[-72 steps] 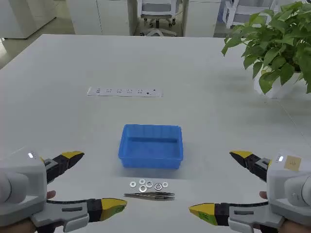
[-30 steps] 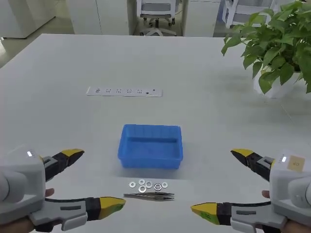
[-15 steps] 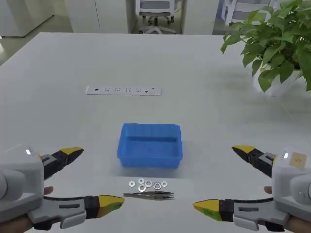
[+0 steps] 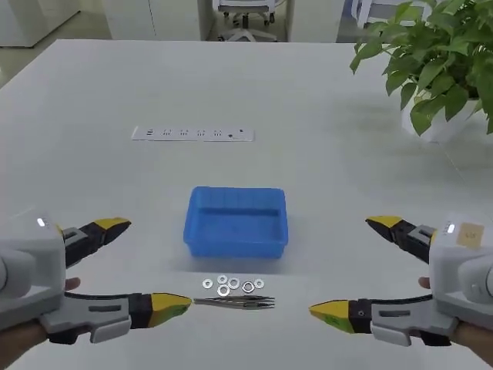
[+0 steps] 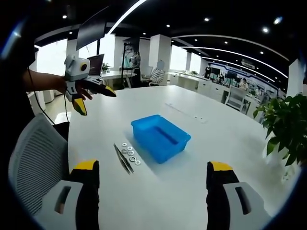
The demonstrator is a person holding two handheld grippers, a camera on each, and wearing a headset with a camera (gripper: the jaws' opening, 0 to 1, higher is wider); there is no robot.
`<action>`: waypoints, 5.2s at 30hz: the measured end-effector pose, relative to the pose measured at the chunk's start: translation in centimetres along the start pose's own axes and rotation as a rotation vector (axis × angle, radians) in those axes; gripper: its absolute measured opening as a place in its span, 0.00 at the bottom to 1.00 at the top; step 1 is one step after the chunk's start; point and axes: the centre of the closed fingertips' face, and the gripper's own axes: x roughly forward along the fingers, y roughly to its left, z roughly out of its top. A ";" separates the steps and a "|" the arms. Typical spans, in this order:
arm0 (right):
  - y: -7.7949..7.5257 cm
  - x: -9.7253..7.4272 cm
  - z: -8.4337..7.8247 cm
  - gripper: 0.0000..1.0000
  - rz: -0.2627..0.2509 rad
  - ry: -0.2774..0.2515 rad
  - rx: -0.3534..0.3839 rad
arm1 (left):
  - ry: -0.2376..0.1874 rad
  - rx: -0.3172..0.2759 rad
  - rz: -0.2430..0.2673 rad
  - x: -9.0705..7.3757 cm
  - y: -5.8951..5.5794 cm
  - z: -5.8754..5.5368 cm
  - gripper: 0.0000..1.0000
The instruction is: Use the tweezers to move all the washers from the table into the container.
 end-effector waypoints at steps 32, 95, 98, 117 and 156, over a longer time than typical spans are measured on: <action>0.6 3.1 -0.7 0.62 0.205 0.104 -0.209 | 0.162 0.187 -0.227 2.6 0.0 -2.1 0.56; 7.4 11.4 -7.3 0.13 0.562 0.345 -0.387 | 0.494 0.424 -0.500 7.9 -2.4 -11.2 0.09; 7.6 11.4 -7.5 0.11 0.564 0.349 -0.393 | 0.484 0.424 -0.499 8.0 -2.4 -11.0 0.07; 7.5 11.4 -7.5 0.11 0.550 0.347 -0.389 | 0.453 0.430 -0.498 7.3 -2.7 -9.2 0.06; 9.3 12.3 -5.2 0.12 0.503 0.262 -0.359 | 0.320 0.537 -0.553 5.4 -5.9 0.1 0.05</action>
